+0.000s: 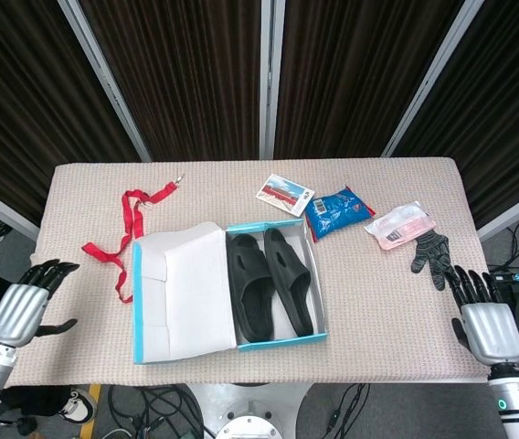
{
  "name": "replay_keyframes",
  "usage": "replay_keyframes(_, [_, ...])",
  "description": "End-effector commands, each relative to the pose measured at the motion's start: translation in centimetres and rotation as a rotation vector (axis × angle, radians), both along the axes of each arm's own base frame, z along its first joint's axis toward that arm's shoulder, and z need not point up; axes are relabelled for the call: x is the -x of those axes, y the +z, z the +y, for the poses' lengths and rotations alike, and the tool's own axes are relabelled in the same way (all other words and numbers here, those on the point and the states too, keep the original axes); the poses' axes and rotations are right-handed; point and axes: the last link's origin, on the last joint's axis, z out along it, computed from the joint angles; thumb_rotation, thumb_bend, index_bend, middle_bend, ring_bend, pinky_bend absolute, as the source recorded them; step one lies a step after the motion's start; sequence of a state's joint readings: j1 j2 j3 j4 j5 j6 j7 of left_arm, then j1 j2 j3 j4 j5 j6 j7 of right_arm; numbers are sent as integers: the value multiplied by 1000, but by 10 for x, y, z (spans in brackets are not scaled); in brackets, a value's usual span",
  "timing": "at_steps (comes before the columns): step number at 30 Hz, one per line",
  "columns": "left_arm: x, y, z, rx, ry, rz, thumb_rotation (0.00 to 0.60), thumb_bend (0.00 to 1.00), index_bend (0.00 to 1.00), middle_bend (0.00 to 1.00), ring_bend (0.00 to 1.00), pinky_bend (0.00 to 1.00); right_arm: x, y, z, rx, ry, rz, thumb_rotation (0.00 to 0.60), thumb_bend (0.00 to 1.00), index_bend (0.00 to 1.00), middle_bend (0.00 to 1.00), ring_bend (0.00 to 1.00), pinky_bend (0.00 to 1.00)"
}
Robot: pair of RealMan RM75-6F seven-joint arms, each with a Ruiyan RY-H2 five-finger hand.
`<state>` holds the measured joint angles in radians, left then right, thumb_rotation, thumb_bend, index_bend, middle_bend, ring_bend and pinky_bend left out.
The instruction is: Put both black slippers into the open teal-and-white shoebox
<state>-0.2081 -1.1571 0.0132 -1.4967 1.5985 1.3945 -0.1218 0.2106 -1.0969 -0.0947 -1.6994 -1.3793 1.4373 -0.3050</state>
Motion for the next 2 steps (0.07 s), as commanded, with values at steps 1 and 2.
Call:
replay_keyframes(1, [-1,-1,-1,-2,-3,2,600,79,155,159,107,178,6,-5,4,-15,-3,1,600,345,0,0,0,0])
replay_keyframes(2, [-1,-1,0,-4,-4,3,600,79,155,159,107,178,6,-6,4,-22,-1,2,600,344,0,0,0,0])
